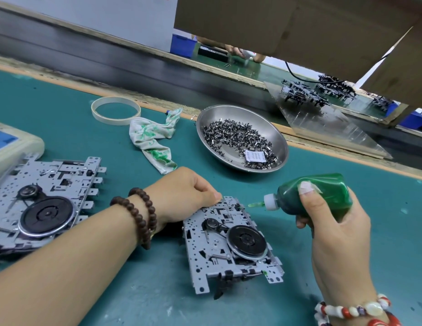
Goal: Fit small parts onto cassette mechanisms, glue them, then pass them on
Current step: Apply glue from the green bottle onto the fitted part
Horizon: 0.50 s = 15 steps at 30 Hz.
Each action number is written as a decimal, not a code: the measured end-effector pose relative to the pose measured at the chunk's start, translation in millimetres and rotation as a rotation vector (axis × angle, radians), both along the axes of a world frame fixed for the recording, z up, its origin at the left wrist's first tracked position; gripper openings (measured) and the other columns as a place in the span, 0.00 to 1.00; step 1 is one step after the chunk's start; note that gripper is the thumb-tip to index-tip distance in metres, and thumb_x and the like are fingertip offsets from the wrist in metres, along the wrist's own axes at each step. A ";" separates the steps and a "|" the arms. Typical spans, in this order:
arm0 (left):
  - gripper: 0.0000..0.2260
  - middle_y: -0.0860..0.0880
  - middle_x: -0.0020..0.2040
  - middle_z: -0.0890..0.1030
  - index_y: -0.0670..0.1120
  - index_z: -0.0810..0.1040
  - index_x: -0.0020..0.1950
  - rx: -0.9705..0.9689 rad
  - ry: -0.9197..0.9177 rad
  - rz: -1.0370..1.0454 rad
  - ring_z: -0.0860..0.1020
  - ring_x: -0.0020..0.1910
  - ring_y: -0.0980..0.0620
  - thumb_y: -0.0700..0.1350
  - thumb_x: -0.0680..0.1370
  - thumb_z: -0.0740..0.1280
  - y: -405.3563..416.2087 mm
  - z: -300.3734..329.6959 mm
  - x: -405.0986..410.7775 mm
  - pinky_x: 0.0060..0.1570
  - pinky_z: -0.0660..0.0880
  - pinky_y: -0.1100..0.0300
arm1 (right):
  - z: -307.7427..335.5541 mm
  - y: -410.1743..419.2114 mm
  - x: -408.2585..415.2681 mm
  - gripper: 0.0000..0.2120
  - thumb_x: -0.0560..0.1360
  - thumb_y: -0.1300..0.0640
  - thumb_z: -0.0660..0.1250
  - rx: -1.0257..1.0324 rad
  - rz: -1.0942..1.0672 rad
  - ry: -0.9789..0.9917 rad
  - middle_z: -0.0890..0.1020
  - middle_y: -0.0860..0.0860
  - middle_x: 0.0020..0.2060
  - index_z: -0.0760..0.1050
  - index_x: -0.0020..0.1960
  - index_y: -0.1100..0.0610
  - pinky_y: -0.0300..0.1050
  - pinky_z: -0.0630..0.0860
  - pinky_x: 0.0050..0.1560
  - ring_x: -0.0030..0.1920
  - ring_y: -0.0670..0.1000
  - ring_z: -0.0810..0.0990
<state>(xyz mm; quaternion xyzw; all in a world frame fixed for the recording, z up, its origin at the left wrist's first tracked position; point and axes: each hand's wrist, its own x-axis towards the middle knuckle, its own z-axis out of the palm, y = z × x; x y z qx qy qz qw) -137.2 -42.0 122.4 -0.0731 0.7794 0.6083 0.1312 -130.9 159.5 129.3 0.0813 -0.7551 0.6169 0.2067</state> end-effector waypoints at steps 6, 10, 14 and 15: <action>0.07 0.47 0.37 0.84 0.45 0.84 0.38 0.000 -0.007 -0.003 0.79 0.33 0.55 0.44 0.75 0.69 -0.5 0.6 0.3 0.42 0.77 0.62 | -0.3 1.0 0.0 0.04 0.69 0.51 0.67 -0.008 0.005 0.005 0.79 0.47 0.31 0.75 0.39 0.50 0.36 0.71 0.30 0.28 0.45 0.73; 0.07 0.48 0.37 0.84 0.45 0.84 0.39 -0.006 -0.003 0.000 0.79 0.33 0.55 0.44 0.75 0.69 -0.5 0.4 -0.3 0.43 0.77 0.62 | 0.4 0.2 0.2 0.03 0.69 0.50 0.68 -0.018 0.018 0.000 0.79 0.47 0.31 0.77 0.38 0.48 0.36 0.71 0.30 0.28 0.45 0.73; 0.07 0.47 0.38 0.84 0.46 0.84 0.37 -0.021 0.003 -0.006 0.78 0.34 0.54 0.45 0.74 0.69 -0.2 0.8 0.0 0.45 0.77 0.60 | 1.5 -2.0 1.1 0.12 0.66 0.44 0.68 -0.037 0.020 -0.006 0.80 0.52 0.32 0.76 0.40 0.53 0.36 0.71 0.30 0.28 0.47 0.73; 0.08 0.46 0.38 0.84 0.46 0.83 0.37 -0.022 0.003 -0.006 0.78 0.34 0.54 0.45 0.74 0.69 -0.1 1.0 0.2 0.45 0.77 0.60 | 1.5 -2.4 1.3 0.14 0.65 0.43 0.68 -0.033 0.022 -0.010 0.80 0.54 0.34 0.75 0.41 0.54 0.36 0.71 0.30 0.29 0.48 0.73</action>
